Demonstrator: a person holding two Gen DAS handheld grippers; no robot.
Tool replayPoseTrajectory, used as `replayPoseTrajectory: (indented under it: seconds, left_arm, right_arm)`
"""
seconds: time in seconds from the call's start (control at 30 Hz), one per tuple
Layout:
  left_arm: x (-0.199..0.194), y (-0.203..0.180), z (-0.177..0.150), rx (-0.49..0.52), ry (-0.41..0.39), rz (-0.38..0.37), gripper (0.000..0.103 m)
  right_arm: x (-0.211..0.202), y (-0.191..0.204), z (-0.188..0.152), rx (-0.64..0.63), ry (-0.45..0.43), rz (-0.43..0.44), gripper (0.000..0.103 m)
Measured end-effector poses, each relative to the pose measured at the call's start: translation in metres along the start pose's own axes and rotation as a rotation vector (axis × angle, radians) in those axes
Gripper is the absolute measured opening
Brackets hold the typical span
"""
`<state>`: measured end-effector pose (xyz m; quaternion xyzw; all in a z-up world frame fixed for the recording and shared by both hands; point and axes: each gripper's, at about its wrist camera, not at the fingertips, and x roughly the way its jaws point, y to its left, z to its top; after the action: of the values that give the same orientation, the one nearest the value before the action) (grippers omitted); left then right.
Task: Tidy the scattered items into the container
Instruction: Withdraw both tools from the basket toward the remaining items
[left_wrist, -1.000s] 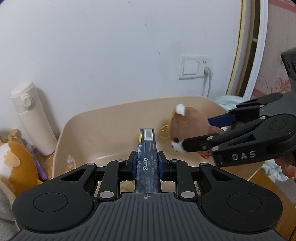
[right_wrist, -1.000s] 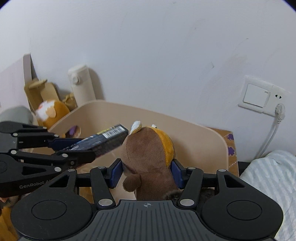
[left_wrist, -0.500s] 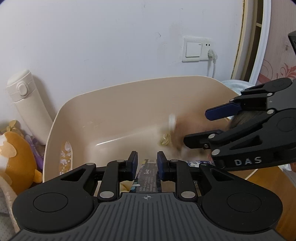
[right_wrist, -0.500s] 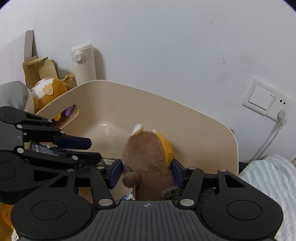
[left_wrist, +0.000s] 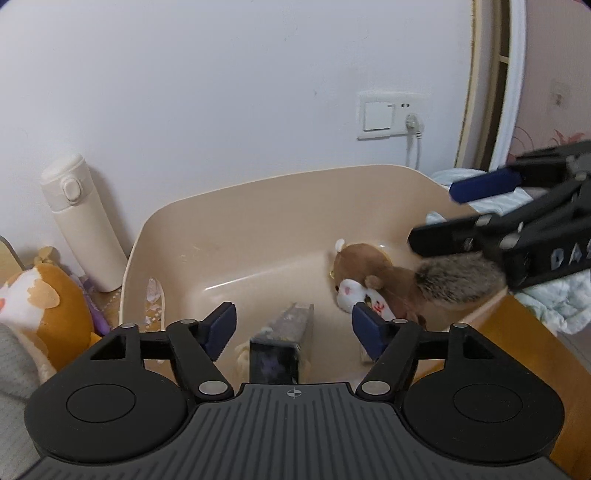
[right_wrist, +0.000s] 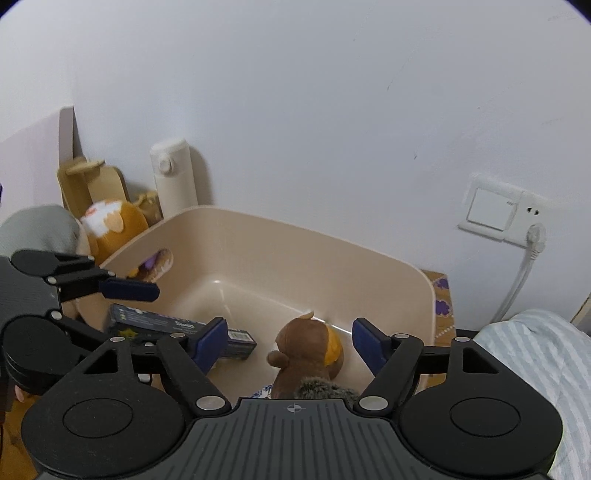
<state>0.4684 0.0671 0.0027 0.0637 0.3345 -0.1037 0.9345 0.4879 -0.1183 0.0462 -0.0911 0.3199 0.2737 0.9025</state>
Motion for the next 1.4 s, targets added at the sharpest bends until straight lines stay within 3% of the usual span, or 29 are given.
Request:
replayPoseTrajectory:
  seconds: [0.5, 0.7, 1.03, 1.4]
  left_arm:
    - [-0.071, 0.005, -0.021, -0.129, -0.063, -0.016, 0.074]
    - [-0.099, 0.007, -0.032, -0.163, -0.104, -0.004, 0.077]
    - [-0.133, -0.001, -0.076, -0.135, -0.136, 0.066, 0.081]
    - [-0.119, 0.000, -0.139, -0.163, -0.112, 0.113, 0.081]
  right_arm:
    - [-0.096, 0.014, -0.039, 0.003, -0.150, 0.020, 0.098]
    - [-0.123, 0.015, -0.059, 0.010, -0.168, 0.031, 0.099]
    - [-0.136, 0.019, -0.102, 0.045, -0.157, 0.033, 0.101]
    - [-0.122, 0.006, -0.154, 0.126, -0.096, -0.003, 0.102]
